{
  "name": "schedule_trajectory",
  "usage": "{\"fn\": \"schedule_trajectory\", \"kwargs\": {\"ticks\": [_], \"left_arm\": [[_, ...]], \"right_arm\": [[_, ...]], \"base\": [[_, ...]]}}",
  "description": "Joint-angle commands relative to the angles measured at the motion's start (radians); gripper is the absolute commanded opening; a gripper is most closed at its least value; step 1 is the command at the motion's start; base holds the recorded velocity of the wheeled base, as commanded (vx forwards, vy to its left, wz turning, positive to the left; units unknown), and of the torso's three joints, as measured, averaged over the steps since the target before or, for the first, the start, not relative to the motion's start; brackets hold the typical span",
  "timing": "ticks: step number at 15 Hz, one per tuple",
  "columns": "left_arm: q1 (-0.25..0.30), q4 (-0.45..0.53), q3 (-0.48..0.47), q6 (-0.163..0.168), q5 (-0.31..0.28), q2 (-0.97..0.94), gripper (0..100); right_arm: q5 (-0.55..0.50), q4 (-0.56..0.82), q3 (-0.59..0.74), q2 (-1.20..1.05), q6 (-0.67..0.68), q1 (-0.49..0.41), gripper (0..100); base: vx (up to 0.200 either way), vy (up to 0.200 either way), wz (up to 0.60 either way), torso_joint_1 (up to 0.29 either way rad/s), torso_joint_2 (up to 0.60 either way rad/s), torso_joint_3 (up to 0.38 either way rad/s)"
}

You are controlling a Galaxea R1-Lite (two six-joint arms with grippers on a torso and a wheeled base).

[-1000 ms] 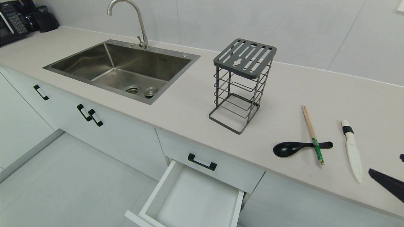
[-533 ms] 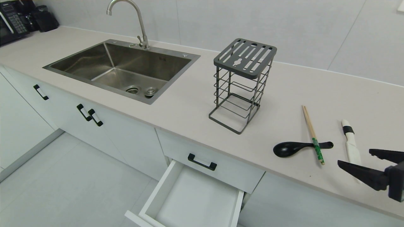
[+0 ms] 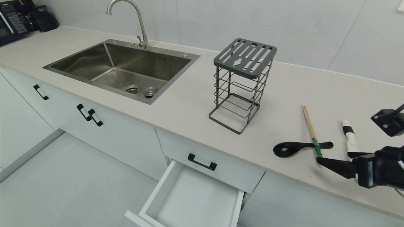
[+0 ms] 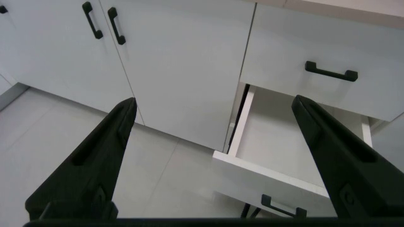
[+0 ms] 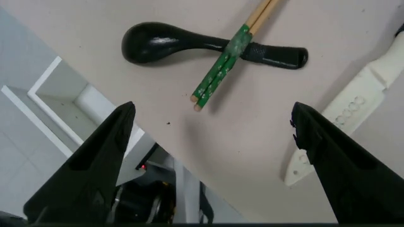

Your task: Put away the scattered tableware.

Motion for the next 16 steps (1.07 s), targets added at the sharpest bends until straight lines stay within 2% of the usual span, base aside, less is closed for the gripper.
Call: {"fn": "schedule_trajectory", "kwargs": {"ticks": [1, 6, 16], "left_arm": [[0.0, 0.0, -0.001, 0.0, 0.0, 0.001, 100], [0.0, 0.0, 0.001, 0.0, 0.0, 0.001, 100], [0.0, 0.0, -0.001, 0.0, 0.0, 0.001, 100]], "right_arm": [[-0.04, 0.003, -0.041, 0.075, 0.056, 0.039, 100], [-0.106, 0.003, -0.05, 0.107, 0.07, 0.041, 100], [-0.109, -0.06, -0.055, 0.19, 0.047, 0.039, 100]], "base": [[0.0, 0.0, 0.0, 0.0, 0.0, 0.0], [0.0, 0.0, 0.0, 0.0, 0.0, 0.0], [0.0, 0.0, 0.0, 0.0, 0.0, 0.0]]}}
